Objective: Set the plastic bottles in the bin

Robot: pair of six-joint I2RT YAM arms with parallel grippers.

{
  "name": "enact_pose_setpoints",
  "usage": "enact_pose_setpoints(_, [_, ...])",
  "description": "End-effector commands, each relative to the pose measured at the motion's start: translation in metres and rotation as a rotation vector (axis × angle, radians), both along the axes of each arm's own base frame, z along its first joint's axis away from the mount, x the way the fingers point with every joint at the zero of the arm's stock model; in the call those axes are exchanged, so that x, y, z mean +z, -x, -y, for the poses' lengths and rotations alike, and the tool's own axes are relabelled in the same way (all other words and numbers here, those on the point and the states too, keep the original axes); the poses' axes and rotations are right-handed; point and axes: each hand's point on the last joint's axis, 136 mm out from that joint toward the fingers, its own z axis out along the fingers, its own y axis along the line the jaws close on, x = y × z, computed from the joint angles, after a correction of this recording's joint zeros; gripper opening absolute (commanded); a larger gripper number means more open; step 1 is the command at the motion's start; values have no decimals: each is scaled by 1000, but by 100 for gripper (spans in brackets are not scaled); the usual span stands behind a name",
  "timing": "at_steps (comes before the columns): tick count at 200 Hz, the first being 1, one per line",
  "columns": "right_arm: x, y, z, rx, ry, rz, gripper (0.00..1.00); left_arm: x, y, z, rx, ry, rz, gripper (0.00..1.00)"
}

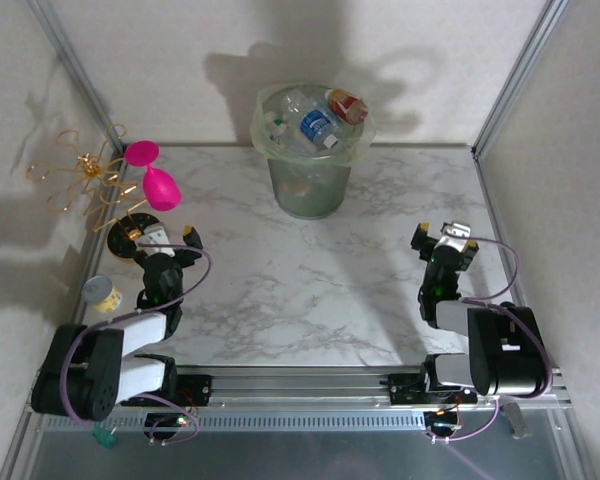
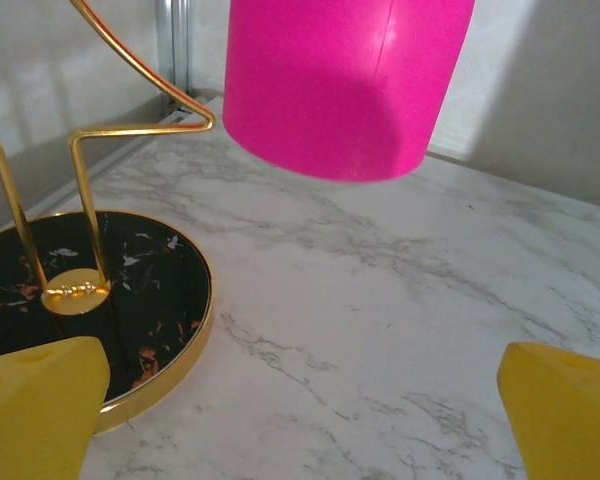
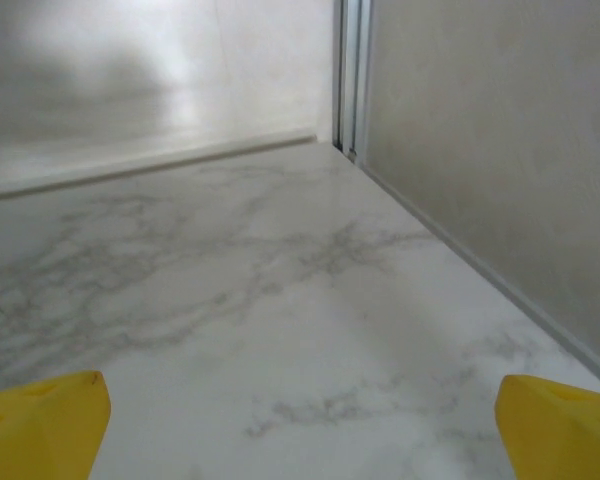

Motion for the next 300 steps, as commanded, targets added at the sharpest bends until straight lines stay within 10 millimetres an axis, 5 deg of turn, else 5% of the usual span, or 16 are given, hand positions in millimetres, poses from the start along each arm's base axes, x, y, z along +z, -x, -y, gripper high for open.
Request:
enact_pose_setpoints(1, [20, 6, -1, 20, -34, 164, 99, 25, -2, 5, -42, -3, 143, 99])
enact_pose_setpoints(48, [4, -14, -31, 201, 14, 108, 99, 6, -13, 6, -48, -37, 148, 99])
enact_pose_setpoints(61, [-2, -23, -36, 235, 18, 72, 99, -10, -28, 16, -102, -51, 35, 99])
enact_pose_setpoints(300, [-3, -25, -34, 239, 6, 63, 99, -6, -33, 14, -94, -45, 49, 99])
